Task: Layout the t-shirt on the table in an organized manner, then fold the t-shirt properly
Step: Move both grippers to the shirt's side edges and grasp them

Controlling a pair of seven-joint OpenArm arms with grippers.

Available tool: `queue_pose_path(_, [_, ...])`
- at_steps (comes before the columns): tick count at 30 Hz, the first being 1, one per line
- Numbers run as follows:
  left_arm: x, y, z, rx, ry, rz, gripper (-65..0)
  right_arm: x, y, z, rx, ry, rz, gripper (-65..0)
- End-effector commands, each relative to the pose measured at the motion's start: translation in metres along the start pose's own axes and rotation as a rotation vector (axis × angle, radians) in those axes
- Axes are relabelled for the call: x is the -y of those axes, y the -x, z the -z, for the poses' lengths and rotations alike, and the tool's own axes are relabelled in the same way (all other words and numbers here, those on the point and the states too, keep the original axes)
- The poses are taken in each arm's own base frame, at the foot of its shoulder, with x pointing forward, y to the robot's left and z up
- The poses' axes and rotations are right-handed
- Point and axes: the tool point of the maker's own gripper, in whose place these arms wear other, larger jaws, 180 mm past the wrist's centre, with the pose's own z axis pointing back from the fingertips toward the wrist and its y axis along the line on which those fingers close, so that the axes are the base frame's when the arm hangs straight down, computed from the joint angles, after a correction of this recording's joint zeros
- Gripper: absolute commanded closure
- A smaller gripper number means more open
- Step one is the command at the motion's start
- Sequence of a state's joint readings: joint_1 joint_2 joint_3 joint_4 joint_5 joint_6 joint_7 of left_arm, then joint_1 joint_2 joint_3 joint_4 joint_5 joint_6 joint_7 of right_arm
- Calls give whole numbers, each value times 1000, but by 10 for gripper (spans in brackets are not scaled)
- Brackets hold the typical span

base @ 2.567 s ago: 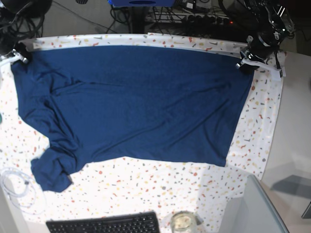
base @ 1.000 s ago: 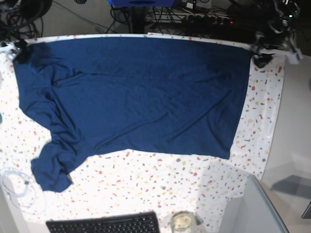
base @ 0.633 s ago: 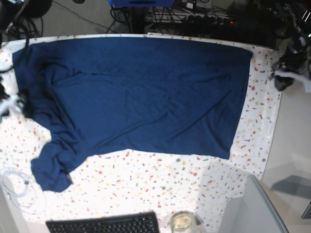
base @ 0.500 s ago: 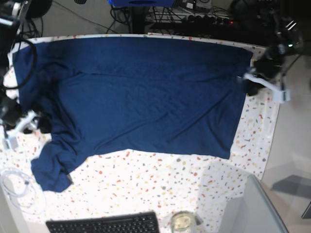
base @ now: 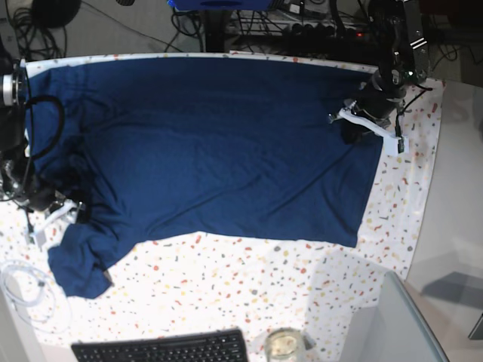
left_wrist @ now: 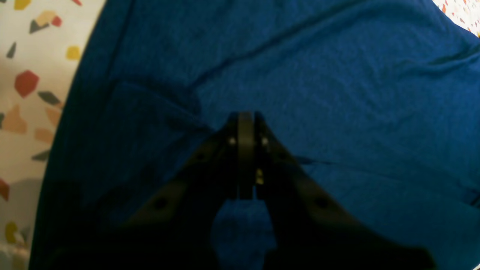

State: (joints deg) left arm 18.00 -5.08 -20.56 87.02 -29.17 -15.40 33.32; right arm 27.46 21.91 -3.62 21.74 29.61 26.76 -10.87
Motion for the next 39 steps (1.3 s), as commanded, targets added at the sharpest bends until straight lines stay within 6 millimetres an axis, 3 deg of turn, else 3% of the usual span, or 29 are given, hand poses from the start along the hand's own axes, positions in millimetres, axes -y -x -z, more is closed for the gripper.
queue_pose_path(1, [1,-11,-4,41,11,8,0,5,-23,-4,43,14,-10,-467])
queue_pose_path(4, [-1,-10,-5,39,5,5,0,5,-20,-3,34,18,-19,-420])
queue_pose_path(14, [-3,-6,-5,31,1,2,0,6,-14,-3,22,20,-26,0])
queue_pose_path(21, [-7,-10,-7,24,-49,104,0,8,-30,-6,49,24,-26,-9])
queue_pose_path(23, [-5,-11,-12,32,-46,113,0,13,-28,-6,43,49,-23,-9])
queue_pose_path(25, [0,-18,-17,55,-41,130,0,32,-23,-11,41,125,-10,-9])
queue_pose_path(28, [7,-23,-26,72,-30,154,0,32,-19,-15,47,147,-39,-24])
queue_pose_path(34, [12,-14,-30,60,-24,148,0,7,1,-24,6,91,-123,-333])
queue_pose_path(35, [10,-10,-30,51,-29,149,0,2,1,-25,14,81,-135,-362])
queue_pose_path(39, [0,11,-25,-4,-44,122,0,-9,-2,-29,38,58,-164,-365])
